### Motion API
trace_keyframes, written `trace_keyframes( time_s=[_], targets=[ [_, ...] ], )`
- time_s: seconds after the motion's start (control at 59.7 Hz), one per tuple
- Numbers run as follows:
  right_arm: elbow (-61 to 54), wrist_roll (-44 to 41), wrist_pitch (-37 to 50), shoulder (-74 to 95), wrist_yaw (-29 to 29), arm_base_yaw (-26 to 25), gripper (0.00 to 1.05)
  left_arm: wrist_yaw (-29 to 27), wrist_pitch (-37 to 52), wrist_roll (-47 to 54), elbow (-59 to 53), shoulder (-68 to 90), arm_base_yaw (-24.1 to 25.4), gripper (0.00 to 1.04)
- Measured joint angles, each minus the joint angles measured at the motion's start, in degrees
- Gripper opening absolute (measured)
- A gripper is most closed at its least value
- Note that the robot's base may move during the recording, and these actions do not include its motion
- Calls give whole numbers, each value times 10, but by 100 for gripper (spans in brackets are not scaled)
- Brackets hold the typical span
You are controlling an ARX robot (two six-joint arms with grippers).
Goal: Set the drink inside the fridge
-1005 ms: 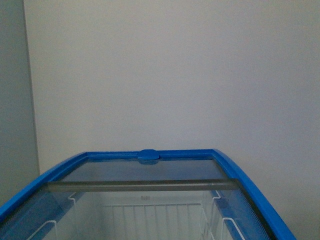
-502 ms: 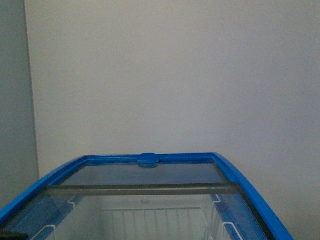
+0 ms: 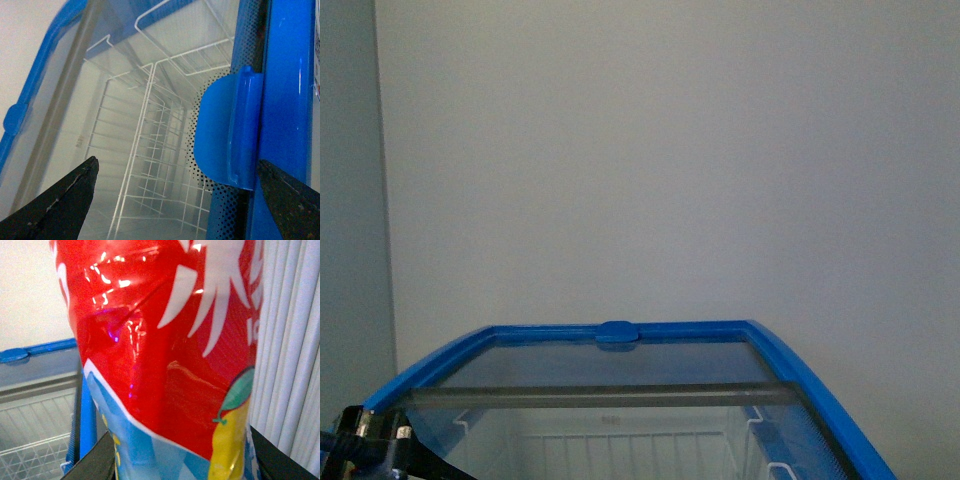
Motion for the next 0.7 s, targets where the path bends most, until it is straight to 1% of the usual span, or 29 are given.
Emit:
trace_keyframes(
  time_s=[0.167,0.486,0.653,0.703],
  targets=[
    [0,0,0,0,0,0,42,-16,-60,36,45,28,-11,97],
    [0,0,0,0,0,0,42,-40,-98,52,99,63,-39,97],
    [0,0,0,0,0,0,42,-39,-95,42,137,96,-63,97],
    [0,0,0,0,0,0,42,-49,-98,41,158,107,-69,97]
  ],
)
